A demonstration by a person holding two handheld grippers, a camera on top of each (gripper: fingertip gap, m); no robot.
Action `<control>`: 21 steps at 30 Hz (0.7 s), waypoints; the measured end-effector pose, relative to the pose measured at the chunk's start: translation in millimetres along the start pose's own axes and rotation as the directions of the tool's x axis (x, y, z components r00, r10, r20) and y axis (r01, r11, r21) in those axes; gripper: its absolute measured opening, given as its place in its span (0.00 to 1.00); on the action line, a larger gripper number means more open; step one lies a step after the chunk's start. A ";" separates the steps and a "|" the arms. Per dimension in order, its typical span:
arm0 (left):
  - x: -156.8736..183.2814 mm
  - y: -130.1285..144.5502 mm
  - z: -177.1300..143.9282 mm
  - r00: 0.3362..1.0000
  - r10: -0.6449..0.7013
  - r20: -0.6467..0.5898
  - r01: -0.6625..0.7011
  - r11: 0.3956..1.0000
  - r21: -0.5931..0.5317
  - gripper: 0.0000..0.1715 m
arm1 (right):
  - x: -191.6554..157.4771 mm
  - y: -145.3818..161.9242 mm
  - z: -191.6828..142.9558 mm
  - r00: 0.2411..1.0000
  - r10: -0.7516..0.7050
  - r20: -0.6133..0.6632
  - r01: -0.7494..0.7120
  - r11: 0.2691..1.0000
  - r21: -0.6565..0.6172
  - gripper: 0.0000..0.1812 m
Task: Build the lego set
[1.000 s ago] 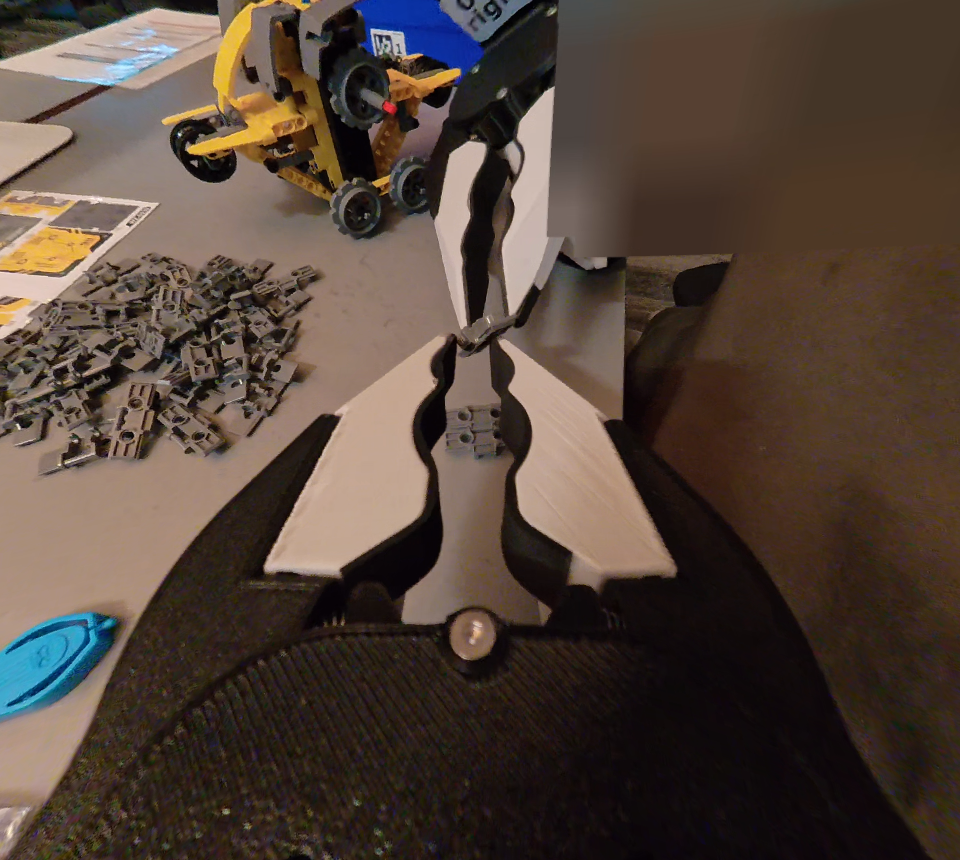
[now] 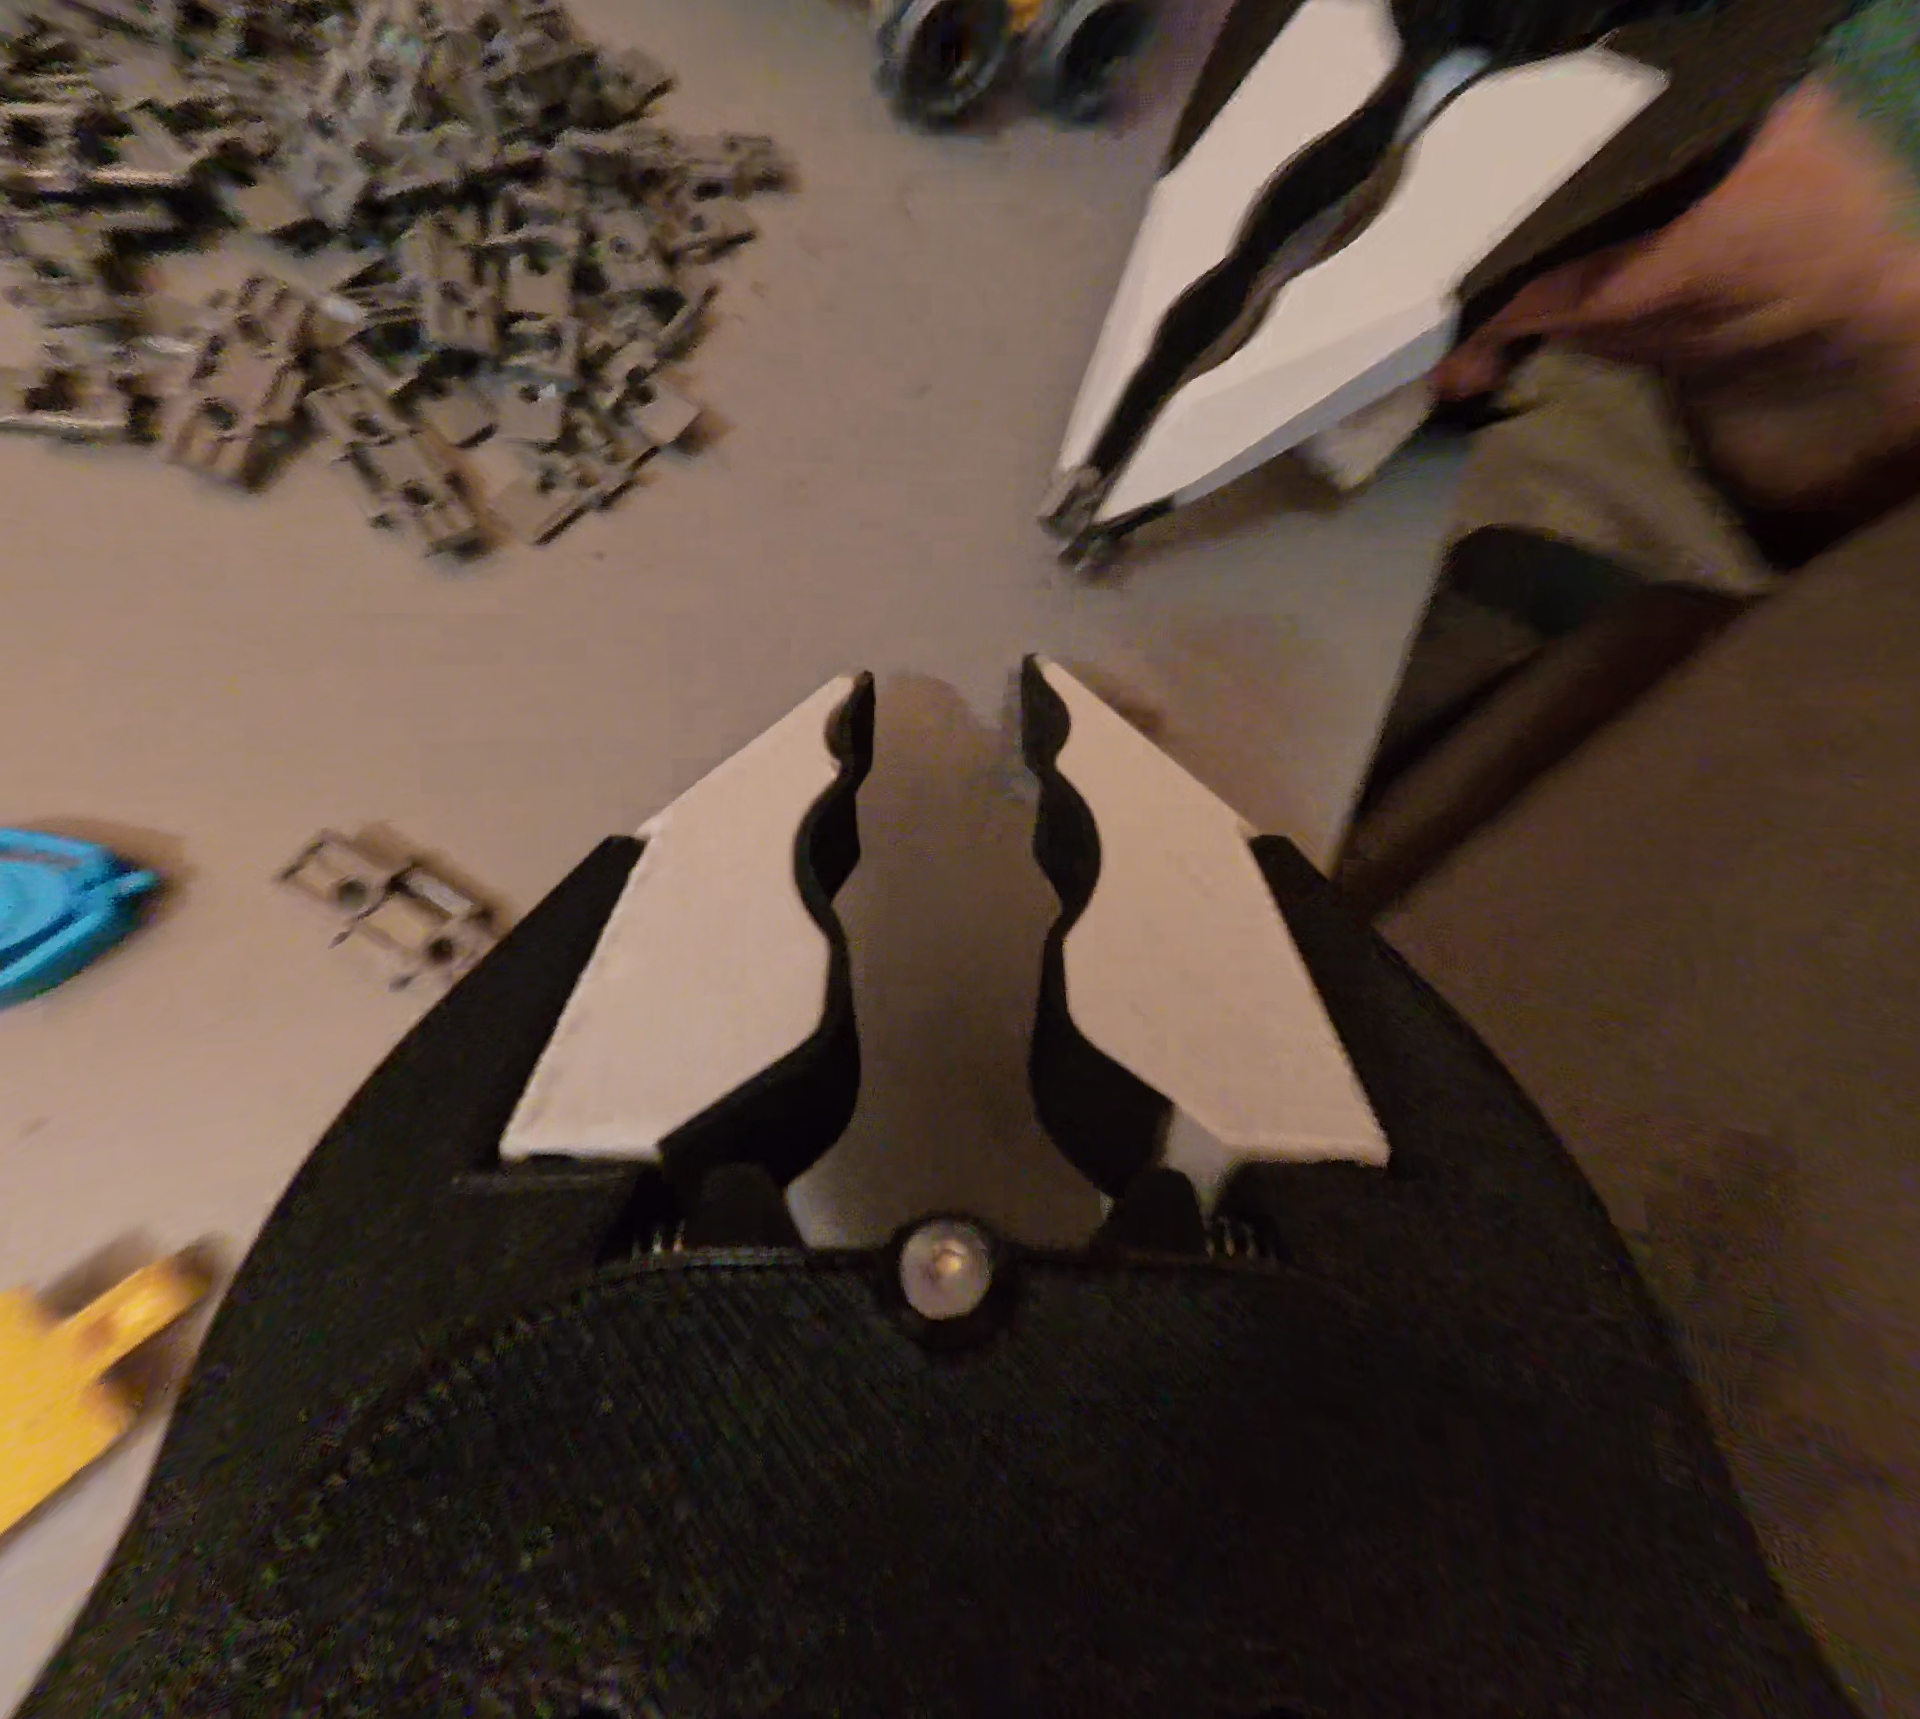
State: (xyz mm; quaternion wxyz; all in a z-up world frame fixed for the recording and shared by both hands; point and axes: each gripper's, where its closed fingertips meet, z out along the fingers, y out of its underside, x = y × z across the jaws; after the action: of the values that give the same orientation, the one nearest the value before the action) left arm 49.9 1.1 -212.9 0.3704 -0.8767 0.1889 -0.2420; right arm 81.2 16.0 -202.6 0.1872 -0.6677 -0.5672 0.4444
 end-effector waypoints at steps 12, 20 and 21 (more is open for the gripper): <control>-36.0 17.6 -15.8 0.855 0.299 0.424 -0.175 0.936 -0.306 0.28 | 5.8 17.7 7.5 0.989 0.147 0.025 -0.145 0.987 -0.072 0.03; -32.6 13.2 -23.0 0.850 0.300 0.433 -0.184 0.939 -0.289 0.28 | 12.4 18.3 7.5 0.994 0.090 -0.061 -0.094 0.993 -0.067 0.09; -33.3 13.5 -23.2 0.848 0.302 0.436 -0.184 0.938 -0.293 0.28 | 13.8 17.9 6.9 0.994 0.072 -0.079 -0.078 0.995 -0.065 0.10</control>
State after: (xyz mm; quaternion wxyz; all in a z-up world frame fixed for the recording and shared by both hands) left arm 7.8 -3.7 -218.3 0.3244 -0.9158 0.2304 0.0537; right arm 85.7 21.8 -225.1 0.1690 -0.7110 -0.5490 0.4055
